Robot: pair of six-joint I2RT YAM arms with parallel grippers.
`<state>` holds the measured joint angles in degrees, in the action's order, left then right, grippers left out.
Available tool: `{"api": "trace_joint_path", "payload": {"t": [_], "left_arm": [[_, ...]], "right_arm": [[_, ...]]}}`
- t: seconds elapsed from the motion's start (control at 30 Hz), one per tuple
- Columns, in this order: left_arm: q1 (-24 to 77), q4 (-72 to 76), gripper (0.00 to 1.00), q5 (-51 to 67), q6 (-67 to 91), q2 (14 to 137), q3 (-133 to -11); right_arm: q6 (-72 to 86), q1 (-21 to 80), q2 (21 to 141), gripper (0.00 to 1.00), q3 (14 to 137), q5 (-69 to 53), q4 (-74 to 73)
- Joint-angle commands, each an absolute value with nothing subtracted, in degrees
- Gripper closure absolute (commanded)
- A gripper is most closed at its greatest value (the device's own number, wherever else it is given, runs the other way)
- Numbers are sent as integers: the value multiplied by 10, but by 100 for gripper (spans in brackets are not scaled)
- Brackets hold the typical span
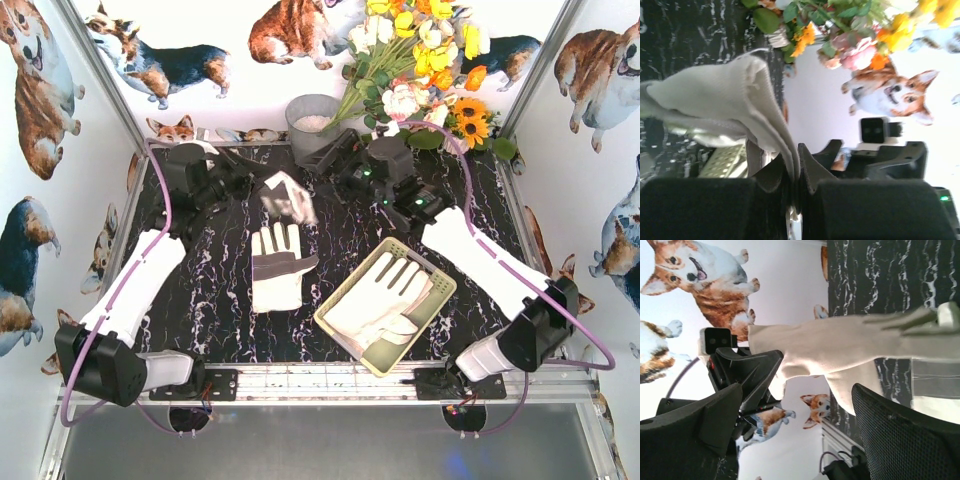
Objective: Put the gloves into the storage basket
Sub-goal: Turn over the glove.
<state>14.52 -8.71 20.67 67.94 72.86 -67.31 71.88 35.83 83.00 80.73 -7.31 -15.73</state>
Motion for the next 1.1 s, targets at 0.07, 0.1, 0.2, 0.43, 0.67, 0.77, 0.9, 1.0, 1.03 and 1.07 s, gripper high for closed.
{"api": "trace_joint_path", "payload": {"t": [0.07, 0.1, 0.2, 0.43, 0.67, 0.77, 0.9, 1.0, 1.03, 1.07], "left_arm": [[137, 16, 100, 170, 815, 700, -654], [137, 18, 100, 160, 821, 695, -650], [137, 22, 100, 131, 838, 678, -636], [136, 34, 100, 67, 876, 652, -614], [137, 38, 100, 46, 885, 646, -618], [137, 41, 100, 47, 891, 644, -616], [137, 40, 100, 46, 895, 638, -611], [137, 41, 100, 45, 903, 633, -605], [137, 42, 100, 47, 905, 632, -604], [137, 43, 100, 49, 908, 633, -603]], "right_arm": [[820, 377, 844, 6, 783, -22, -38], [831, 379, 846, 6, 781, -12, -33], [868, 384, 851, 5, 782, 7, -39], [977, 412, 875, 2, 796, 33, -68], [1029, 436, 896, 0, 815, 65, -74], [1058, 442, 903, 0, 815, 76, -63], [1068, 446, 905, 0, 825, 114, -60], [1080, 447, 906, 0, 832, 137, -57], [1086, 446, 908, 0, 834, 139, -54], [1092, 446, 911, 0, 836, 139, -51]]}}
